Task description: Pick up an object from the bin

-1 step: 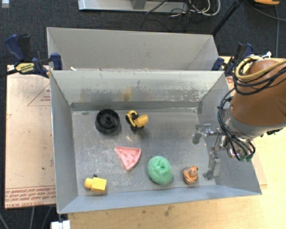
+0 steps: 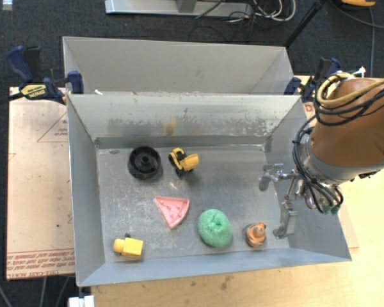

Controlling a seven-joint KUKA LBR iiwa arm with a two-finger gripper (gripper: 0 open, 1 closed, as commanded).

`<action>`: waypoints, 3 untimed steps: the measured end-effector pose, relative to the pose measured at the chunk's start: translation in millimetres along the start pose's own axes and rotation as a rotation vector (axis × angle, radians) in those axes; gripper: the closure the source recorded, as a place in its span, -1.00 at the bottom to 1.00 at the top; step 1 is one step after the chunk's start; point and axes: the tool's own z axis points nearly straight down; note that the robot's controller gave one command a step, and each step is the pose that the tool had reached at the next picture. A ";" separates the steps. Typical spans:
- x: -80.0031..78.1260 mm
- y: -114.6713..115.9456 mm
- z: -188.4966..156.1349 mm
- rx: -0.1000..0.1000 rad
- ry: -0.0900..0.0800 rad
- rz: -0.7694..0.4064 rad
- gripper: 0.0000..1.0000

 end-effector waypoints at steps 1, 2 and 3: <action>-0.5 0.6 1.3 0.000 -0.002 -0.001 -1.00; -11.8 4.1 37.8 -0.002 0.009 -0.064 -1.00; -12.8 48.1 58.8 0.001 -0.011 -0.064 -1.00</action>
Offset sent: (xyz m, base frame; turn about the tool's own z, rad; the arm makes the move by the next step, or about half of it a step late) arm 0.0408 -0.0073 0.0391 -0.1836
